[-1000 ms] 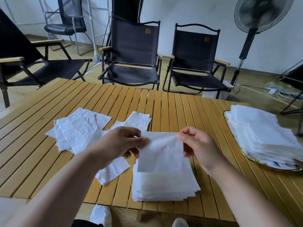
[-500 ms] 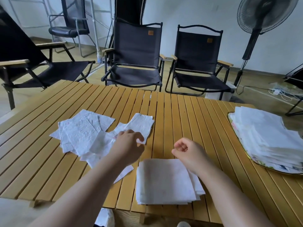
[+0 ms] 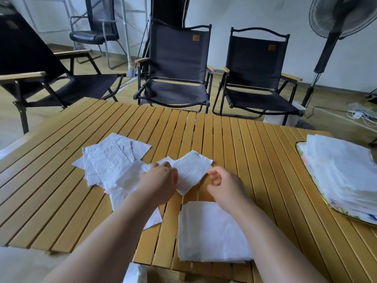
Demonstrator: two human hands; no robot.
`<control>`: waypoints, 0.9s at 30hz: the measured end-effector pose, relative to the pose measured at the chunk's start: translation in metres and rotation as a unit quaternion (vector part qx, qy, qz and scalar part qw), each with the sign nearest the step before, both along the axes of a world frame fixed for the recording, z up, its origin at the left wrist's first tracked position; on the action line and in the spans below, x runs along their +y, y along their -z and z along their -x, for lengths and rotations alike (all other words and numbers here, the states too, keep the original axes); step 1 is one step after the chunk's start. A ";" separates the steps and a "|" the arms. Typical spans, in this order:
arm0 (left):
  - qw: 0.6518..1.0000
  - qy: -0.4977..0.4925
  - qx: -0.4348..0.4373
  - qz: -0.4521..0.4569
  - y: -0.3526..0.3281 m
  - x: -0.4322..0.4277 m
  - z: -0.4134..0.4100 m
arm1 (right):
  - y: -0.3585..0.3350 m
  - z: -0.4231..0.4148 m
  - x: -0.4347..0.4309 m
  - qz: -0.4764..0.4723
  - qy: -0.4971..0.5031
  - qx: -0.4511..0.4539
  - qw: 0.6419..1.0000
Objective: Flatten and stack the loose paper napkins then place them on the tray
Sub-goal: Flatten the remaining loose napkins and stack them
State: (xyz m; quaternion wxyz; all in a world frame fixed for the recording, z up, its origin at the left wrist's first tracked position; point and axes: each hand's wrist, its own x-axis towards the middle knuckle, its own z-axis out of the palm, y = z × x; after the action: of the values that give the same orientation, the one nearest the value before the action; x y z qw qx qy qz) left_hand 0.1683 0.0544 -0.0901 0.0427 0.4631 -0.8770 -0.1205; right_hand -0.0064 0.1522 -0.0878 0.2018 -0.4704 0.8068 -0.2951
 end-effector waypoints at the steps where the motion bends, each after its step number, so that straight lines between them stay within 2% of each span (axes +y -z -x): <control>1: 1.000 0.009 0.004 0.003 0.000 0.000 -0.001 | 0.001 0.004 0.003 -0.006 -0.002 0.003 1.000; 5: 0.997 0.054 0.057 0.013 -0.006 0.002 -0.001 | 0.002 0.021 0.013 -0.013 0.001 0.037 0.999; 9: 0.981 0.149 0.124 -0.010 -0.017 0.008 -0.001 | 0.001 0.029 0.019 -0.006 -0.027 0.066 0.997; 14: 0.960 0.176 0.188 -0.112 -0.021 0.016 -0.009 | 0.005 0.028 0.014 0.021 -0.047 0.079 0.996; 18: 0.926 0.140 0.286 -0.205 -0.028 0.015 -0.017 | -0.007 0.022 0.017 0.081 -0.034 0.003 0.996; 20: 0.903 0.154 0.278 -0.289 -0.035 0.020 -0.019 | -0.016 0.019 0.020 0.088 -0.040 -0.020 0.995; 21: 0.906 0.164 0.257 -0.294 -0.037 0.024 -0.019 | -0.019 0.017 0.022 0.091 -0.045 -0.024 0.994; 23: 0.925 0.153 0.245 -0.245 -0.036 0.029 -0.012 | -0.024 0.015 0.024 0.097 -0.051 -0.033 0.993; 25: 0.930 0.107 0.283 -0.209 -0.040 0.030 -0.005 | -0.028 0.016 0.027 0.101 -0.051 -0.052 0.992; 27: 0.923 0.095 0.301 -0.221 -0.043 0.032 -0.006 | -0.032 0.020 0.032 0.109 -0.041 -0.084 0.990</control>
State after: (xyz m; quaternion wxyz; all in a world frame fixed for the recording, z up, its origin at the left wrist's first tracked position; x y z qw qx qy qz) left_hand 0.1740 0.0862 -0.0473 0.1895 0.3168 -0.8142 -0.4482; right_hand -0.0265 0.1839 -0.0557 0.2281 -0.4956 0.7301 -0.4114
